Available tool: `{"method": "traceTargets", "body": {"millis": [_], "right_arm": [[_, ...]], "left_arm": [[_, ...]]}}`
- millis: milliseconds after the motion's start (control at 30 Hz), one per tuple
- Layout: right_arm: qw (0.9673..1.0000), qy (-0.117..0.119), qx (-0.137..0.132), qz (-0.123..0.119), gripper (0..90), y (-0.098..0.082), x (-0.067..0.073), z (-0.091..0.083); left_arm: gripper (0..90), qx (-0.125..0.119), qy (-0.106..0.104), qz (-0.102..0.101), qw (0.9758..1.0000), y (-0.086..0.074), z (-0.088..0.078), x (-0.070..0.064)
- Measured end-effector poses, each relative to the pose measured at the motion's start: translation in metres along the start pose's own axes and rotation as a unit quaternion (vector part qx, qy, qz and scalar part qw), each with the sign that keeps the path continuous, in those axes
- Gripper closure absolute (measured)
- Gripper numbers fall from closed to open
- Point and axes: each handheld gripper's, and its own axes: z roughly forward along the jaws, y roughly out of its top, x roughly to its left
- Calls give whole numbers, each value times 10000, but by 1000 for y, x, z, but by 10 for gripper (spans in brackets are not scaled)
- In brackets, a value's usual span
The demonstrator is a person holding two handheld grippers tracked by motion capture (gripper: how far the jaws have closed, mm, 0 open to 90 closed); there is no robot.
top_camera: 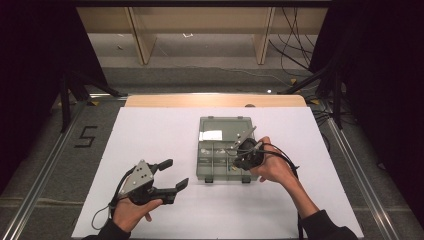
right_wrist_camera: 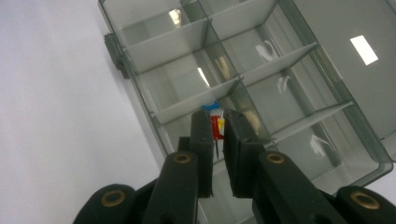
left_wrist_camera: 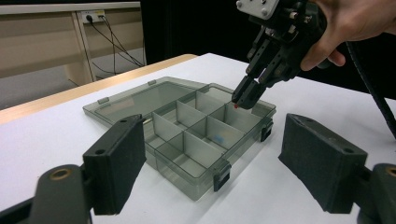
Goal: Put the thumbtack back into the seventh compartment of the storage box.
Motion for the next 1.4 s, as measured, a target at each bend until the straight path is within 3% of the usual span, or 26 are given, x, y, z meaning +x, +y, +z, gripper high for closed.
{"method": "traceTargets", "body": {"millis": [133,667,867,1133,1400], "right_arm": [[10000,-28,30,12,828,1,-2,4],[9998,64,130,107,820,0,-2,18],[9997,101,-37,234,765,-1,-5,13],[9980,-23,-346,535,602,-6,-14,1],[9897,-212,-857,1127,448,-14,-26,-14]], "left_arm": [[212,-1,13,-68,10000,0,0,-1],[212,3,-5,-4,10000,0,-1,1],[212,4,-5,-7,10000,0,-1,1],[212,11,-1,0,10000,0,0,0],[212,-3,-36,12,10000,0,1,0]]}}
